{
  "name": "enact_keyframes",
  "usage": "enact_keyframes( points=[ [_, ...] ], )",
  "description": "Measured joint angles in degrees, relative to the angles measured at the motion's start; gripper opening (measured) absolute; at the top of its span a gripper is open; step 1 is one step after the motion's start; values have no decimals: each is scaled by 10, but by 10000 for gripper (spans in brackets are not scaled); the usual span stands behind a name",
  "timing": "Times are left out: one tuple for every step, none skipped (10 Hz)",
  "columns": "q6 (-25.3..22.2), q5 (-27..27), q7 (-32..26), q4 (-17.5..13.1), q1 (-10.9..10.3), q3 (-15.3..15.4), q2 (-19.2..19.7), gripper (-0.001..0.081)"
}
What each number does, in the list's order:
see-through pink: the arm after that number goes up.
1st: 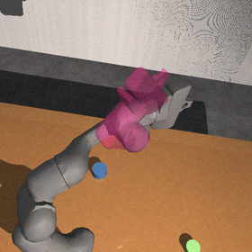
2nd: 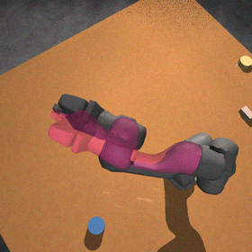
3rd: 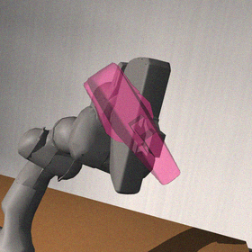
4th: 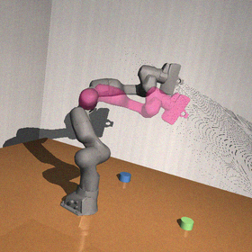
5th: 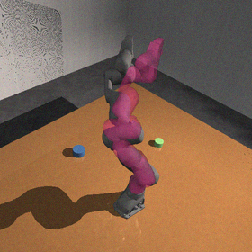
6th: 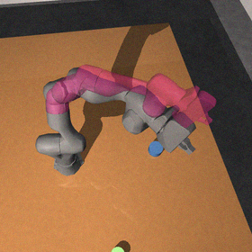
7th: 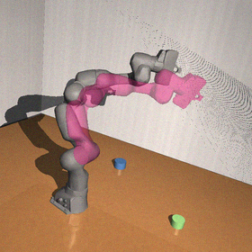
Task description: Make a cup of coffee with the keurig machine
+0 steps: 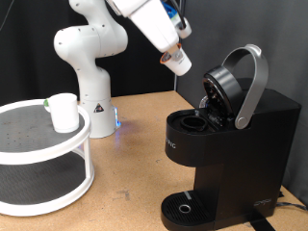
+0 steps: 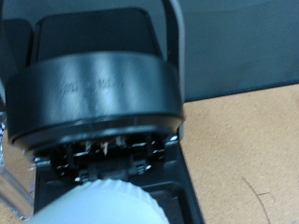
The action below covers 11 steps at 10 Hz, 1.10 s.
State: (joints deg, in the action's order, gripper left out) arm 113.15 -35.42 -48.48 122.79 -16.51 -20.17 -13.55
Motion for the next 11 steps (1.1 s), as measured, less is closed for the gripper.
enact_keyframes(
  points=[
    [2, 6, -1, 7, 0, 1, 1, 428],
    [8, 12, -4, 15, 0, 2, 2, 428],
    [17, 18, -6, 25, 0, 5, 3, 428],
    [27, 25, -6, 34, 0, 8, 4, 428],
    [35, 31, -6, 43, 0, 13, 6, 428],
    [47, 36, -6, 52, -1, 18, 11, 428],
    [54, 39, -6, 58, -1, 23, 19, 428],
    [66, 40, -8, 63, -1, 29, 26, 428],
    [78, 40, -10, 69, -2, 34, 32, 428],
    [91, 39, -12, 75, -3, 40, 36, 428],
    [101, 37, -15, 80, -3, 45, 38, 428]
  ],
)
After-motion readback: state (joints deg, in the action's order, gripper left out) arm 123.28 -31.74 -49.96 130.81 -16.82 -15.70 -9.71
